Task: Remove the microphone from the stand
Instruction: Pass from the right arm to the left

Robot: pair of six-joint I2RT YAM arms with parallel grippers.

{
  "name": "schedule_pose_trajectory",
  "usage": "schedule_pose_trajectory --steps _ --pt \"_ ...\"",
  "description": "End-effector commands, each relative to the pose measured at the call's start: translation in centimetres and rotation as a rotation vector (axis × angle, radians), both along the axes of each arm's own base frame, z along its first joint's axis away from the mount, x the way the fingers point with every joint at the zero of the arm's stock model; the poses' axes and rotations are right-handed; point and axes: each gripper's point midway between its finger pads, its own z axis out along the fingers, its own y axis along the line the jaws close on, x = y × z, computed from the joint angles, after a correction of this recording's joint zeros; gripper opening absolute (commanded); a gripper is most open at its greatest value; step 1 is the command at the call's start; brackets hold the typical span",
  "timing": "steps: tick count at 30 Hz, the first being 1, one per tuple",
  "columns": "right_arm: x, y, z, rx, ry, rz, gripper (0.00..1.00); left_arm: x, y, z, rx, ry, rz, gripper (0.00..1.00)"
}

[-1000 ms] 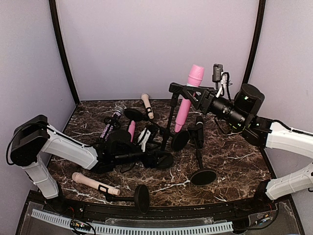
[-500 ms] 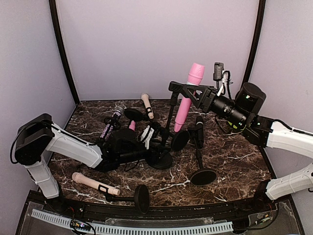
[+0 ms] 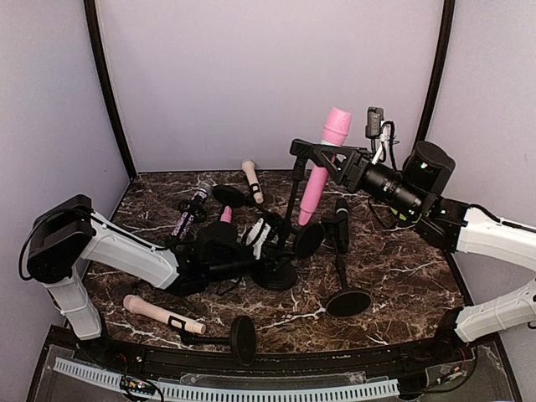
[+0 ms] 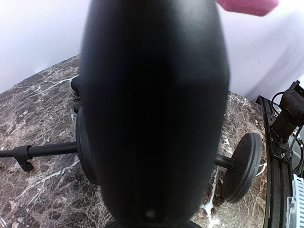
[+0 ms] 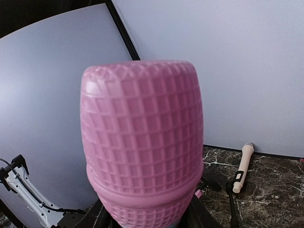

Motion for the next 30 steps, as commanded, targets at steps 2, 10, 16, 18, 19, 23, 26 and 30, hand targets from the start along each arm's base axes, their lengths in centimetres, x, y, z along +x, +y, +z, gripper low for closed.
schedule_pose_trajectory --steps 2,10,16,18,19,23,26,30 --pt "-1.3 -1.5 4.9 0.134 -0.094 -0.01 0.04 0.7 0.7 2.5 -0.058 -0.02 0.038 0.0" --pt "-1.4 -2.8 4.2 0.096 -0.114 -0.07 0.77 0.1 1.7 5.0 -0.133 -0.058 0.04 0.0" --pt "-1.7 -3.4 3.1 0.069 -0.109 -0.08 0.97 0.2 1.7 7.2 -0.178 -0.065 0.043 0.0" --pt "-1.8 -3.6 2.5 0.062 -0.1 -0.079 0.99 0.6 1.9 7.7 -0.185 -0.064 0.07 0.0" --pt "-1.9 -3.6 2.3 0.061 -0.098 -0.079 0.99 0.7 2.0 7.8 -0.187 -0.056 0.081 0.0" --pt "-2.6 -4.3 0.9 0.088 -0.087 -0.072 0.99 1.1 2.5 9.3 -0.208 -0.047 0.11 0.0" --pt "-2.5 -5.1 -0.4 0.117 -0.056 -0.097 0.99 1.5 3.1 10.0 -0.221 -0.014 0.114 0.0" --pt "-2.4 -4.3 -3.1 0.1 0.028 -0.082 0.99 2.0 4.4 11.0 -0.255 0.066 0.07 0.0"
